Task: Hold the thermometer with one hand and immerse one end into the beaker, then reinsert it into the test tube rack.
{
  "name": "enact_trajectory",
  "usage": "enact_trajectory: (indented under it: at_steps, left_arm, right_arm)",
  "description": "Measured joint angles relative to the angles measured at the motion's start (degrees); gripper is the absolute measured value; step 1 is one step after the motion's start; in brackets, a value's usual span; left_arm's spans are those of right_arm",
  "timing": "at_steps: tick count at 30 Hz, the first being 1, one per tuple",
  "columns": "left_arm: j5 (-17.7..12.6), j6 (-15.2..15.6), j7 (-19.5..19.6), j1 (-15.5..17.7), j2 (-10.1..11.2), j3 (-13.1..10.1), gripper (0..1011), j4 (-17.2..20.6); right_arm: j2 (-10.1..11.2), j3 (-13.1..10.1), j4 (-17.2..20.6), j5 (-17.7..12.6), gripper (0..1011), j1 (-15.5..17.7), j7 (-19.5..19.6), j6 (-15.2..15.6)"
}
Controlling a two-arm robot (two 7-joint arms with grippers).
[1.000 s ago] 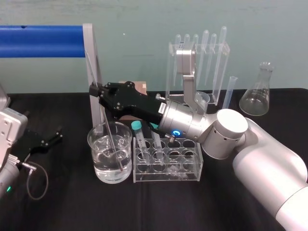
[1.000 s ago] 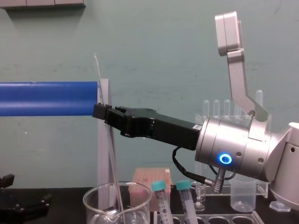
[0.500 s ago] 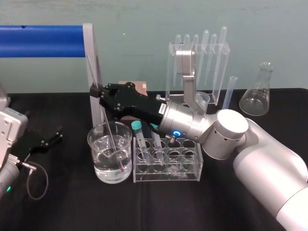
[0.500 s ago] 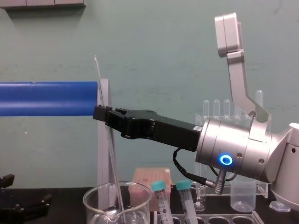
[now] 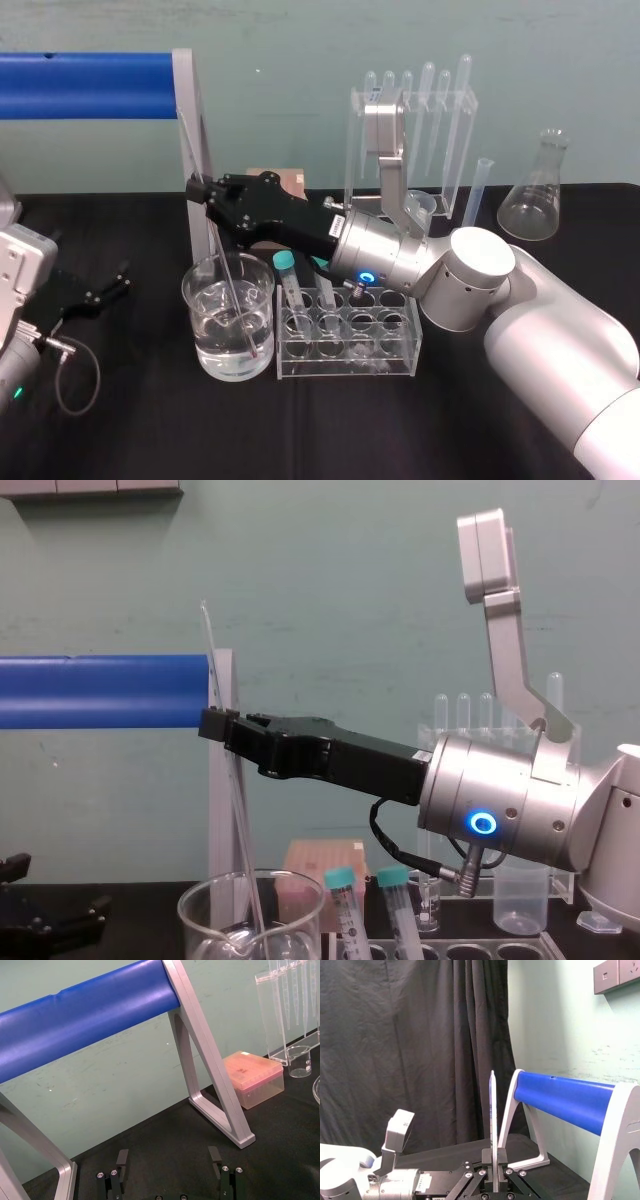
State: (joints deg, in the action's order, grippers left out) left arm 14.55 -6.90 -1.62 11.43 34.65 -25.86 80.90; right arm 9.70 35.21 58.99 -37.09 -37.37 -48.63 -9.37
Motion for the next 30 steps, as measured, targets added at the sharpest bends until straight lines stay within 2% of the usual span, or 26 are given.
enact_trajectory:
  at_steps: [30]
  left_arm:
    - [0.0,0.0,0.0,0.0,0.0,0.0,1008,0.0]
  right_arm:
    - [0.5,-0.1,0.9,-0.1,56,0.3,0.4,0.3]
